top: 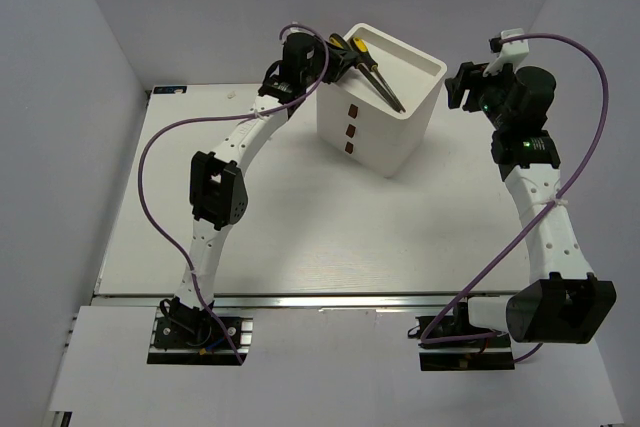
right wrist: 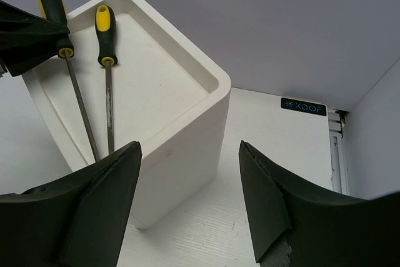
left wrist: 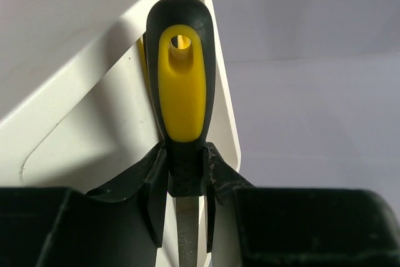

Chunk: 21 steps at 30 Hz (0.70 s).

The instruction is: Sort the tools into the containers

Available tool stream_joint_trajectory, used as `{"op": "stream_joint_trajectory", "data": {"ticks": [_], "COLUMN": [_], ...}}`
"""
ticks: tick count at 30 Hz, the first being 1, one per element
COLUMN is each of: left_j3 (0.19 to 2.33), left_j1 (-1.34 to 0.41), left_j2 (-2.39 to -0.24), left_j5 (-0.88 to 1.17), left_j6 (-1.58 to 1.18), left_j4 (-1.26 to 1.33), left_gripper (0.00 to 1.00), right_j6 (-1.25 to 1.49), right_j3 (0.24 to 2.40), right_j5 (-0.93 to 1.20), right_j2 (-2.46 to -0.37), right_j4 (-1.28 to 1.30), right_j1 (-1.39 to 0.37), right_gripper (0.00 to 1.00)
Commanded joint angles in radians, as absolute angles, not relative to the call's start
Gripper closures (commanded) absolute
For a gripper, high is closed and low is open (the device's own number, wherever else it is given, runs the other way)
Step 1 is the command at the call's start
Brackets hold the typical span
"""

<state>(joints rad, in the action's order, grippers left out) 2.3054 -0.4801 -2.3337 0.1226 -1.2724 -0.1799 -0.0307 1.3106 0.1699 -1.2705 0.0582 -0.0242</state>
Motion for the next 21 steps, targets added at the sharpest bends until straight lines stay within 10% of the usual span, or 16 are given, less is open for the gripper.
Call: {"op": "stream_joint_trajectory", "data": {"ticks": [1,5,9,14,21], "left_j3": [2.347,2.350,2.356,2.378,2.381], "left_j1": [-0.483,-0.483,-0.483,-0.483,-0.483], "left_j2": [-2.303,-2.309,-2.319,-2.335,-2.313], "left_j5": [0.146,0.167,0.193,0.219,0.218], "left_j6": [-1.204,-1.187,-1.187,-1.195,-1.192], "left_j4": [-0.209,-0.218,-0.218,-0.219,-0.212], "left_gripper": [1.00,0.98,0.58,0.40,0.35], "right_j6": [-0.011,-0.008,-0.008,-0.008,-0.008], "right_j3": [1.315,1.316,1.309,1.298,1.292], "right_j5": [0.189,0.192,0.196,0.202,0.210], "right_j2": [-1.255,-1.258,-1.255,-1.250,-1.247], "right_j4": [0.020,0.018,0.021,0.020,0.021], "right_j1": [-0.015,-0.014,-0.012,-0.012,-0.012], "right_gripper": [0.31,0.31,0.31,0.31,0.31]}}
